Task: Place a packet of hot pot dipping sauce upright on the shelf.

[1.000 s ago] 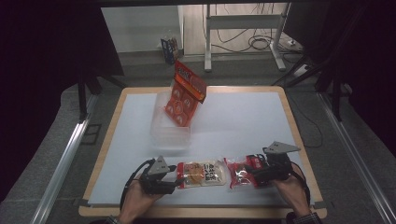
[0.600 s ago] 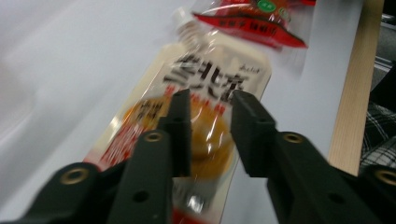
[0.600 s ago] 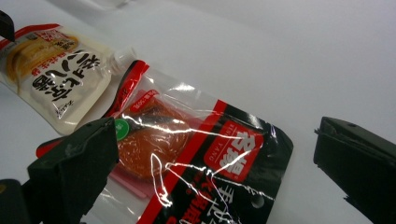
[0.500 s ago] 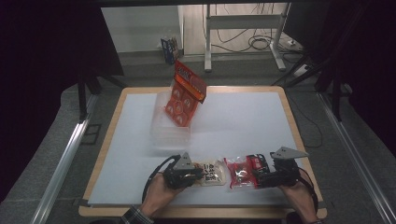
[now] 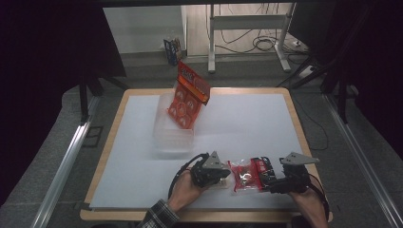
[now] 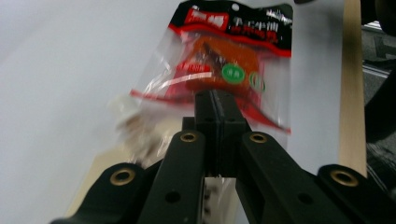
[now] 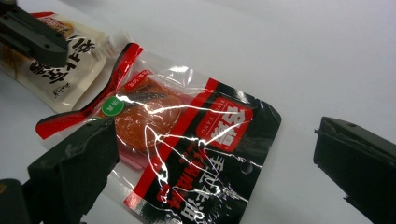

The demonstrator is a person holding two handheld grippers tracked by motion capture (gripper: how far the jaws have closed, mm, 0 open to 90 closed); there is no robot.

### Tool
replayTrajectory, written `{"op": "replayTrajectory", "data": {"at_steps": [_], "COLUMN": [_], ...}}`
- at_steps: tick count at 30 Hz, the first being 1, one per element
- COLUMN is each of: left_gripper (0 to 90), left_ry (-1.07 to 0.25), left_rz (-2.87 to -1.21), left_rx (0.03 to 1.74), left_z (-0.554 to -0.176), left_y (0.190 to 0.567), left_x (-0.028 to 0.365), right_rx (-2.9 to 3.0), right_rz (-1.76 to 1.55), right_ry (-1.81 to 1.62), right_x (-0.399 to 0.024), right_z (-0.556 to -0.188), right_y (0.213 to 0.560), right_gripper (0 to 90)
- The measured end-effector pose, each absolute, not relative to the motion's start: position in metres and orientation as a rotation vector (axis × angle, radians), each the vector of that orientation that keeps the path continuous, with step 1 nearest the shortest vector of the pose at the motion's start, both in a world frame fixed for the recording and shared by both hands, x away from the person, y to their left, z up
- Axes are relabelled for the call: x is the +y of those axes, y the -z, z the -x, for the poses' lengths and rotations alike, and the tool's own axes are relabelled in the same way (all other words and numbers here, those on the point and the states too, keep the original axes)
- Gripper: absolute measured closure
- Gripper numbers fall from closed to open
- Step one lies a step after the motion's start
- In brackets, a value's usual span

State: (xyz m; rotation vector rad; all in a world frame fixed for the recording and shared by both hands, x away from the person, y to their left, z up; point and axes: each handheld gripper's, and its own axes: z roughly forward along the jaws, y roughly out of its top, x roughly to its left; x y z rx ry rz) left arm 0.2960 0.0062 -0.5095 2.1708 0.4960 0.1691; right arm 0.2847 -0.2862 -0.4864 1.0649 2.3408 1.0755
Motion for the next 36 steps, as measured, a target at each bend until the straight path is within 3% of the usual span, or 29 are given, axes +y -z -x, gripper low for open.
{"op": "replayTrajectory", "data": {"at_steps": [10, 36], "left_gripper": [89.8, 90.0], "left_ry": [-0.171, -0.224], "left_rz": [-2.197, -2.285], "left_rx": [0.458, 0.508], "left_z": [-0.305, -0.3], "left_y": [0.517, 0.534], "left_x": [-0.028, -0.014], "right_rx": [2.342, 2.435], "right_rz": [-1.071, -1.149], "right_ry": [-1.071, -1.072], "right_x": [-0.29, -0.286], "right_z": [-0.283, -0.283], "right_y": [0.488, 0.497], "right_gripper": [0.0, 0.0]}}
